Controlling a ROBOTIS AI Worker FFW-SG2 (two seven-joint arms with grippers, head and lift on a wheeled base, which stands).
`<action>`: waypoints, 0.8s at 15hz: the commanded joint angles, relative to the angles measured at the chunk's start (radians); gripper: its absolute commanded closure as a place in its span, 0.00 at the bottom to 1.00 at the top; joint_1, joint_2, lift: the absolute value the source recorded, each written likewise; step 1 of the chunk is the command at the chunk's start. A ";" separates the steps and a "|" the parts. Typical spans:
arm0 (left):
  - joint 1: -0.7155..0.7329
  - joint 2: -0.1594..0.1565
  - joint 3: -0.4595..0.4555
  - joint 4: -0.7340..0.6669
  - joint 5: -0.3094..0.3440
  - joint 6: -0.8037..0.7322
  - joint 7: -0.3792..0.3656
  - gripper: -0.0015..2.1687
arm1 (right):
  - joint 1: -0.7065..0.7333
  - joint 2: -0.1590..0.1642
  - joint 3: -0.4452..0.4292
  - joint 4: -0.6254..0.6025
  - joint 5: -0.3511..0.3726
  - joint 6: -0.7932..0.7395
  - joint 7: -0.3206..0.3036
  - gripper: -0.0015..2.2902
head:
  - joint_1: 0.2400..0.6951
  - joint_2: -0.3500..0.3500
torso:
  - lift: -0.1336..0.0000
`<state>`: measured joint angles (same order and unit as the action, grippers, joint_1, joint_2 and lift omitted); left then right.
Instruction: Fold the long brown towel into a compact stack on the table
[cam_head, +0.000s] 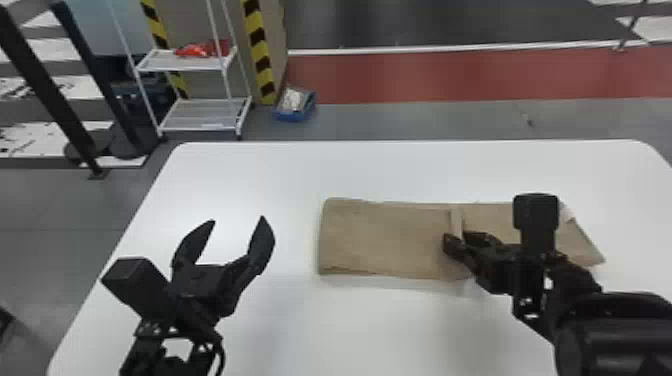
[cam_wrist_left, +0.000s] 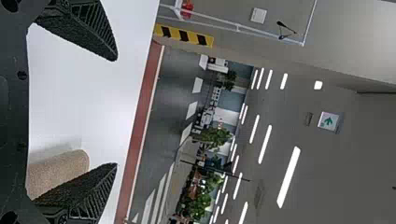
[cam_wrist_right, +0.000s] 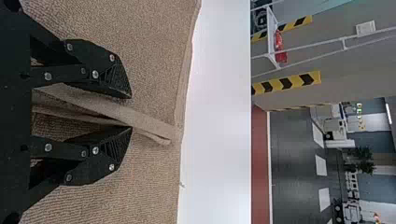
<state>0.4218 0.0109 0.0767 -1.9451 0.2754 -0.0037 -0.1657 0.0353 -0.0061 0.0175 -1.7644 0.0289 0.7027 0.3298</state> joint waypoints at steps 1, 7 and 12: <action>0.000 0.001 0.001 0.000 0.001 0.000 0.000 0.03 | 0.000 0.007 0.001 -0.001 0.000 -0.001 0.000 0.35 | 1.00 0.63 | 0.08; 0.000 0.001 0.001 0.002 0.001 0.000 0.000 0.03 | 0.009 0.007 0.001 -0.018 -0.001 -0.007 0.000 0.49 | 1.00 0.63 | 0.08; 0.002 0.003 0.001 0.002 0.001 -0.003 0.000 0.03 | 0.011 0.007 -0.001 -0.018 -0.004 -0.007 0.000 0.62 | 1.00 0.63 | 0.08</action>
<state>0.4218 0.0131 0.0782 -1.9434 0.2761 -0.0067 -0.1657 0.0449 -0.0061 0.0180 -1.7825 0.0273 0.6966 0.3298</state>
